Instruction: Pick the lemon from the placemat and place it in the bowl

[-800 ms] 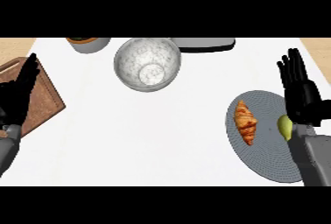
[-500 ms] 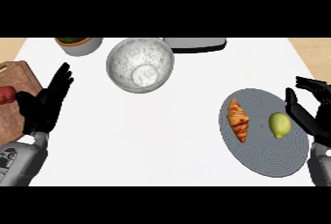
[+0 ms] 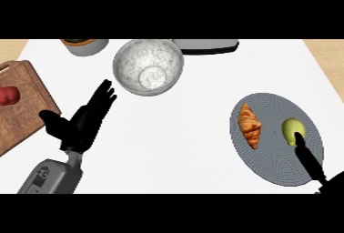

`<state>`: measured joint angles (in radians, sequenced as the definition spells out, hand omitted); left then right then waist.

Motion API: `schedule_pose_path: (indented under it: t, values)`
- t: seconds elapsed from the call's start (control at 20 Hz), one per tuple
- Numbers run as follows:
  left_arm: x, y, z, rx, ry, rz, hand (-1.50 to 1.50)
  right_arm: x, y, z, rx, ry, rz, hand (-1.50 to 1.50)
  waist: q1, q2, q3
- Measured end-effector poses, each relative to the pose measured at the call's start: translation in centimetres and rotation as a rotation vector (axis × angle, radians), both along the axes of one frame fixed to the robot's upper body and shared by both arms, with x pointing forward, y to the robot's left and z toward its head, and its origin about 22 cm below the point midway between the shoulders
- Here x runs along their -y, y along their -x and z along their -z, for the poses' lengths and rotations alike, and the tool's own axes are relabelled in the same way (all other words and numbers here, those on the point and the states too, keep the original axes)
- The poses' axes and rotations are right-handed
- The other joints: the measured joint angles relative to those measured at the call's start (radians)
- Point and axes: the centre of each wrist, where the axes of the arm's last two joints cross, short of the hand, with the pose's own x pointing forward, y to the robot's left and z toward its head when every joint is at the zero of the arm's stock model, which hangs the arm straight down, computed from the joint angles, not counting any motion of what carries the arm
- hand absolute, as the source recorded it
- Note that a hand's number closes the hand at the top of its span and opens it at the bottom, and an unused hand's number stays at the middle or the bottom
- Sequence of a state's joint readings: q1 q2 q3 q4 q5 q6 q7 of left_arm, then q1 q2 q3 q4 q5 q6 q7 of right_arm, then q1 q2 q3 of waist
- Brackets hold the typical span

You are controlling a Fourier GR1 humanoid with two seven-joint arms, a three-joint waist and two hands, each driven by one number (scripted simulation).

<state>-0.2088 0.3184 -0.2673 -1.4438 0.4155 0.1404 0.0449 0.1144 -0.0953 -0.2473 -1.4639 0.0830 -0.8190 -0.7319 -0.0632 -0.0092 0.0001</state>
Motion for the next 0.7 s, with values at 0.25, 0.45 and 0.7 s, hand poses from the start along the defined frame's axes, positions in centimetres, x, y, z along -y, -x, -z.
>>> schedule_pose_path:
  t: [0.25, 0.45, 0.7]
  values:
    - [1.6, 0.8, -0.3, -0.003, 0.031, 0.060, 0.00, -1.8, 4.5, 3.2, -0.170, 0.083, 0.185, -1.50, 0.037, 0.008, -0.003]
    - [1.9, 0.9, -0.7, 0.005, 0.037, 0.085, 0.00, -2.9, 7.5, 4.5, -0.296, 0.047, 0.306, -1.50, 0.056, 0.014, -0.006]
    - [2.7, 1.1, -0.7, 0.016, 0.040, 0.112, 0.00, -3.7, 9.3, 5.0, -0.408, -0.030, 0.387, -1.50, 0.080, 0.023, -0.010]
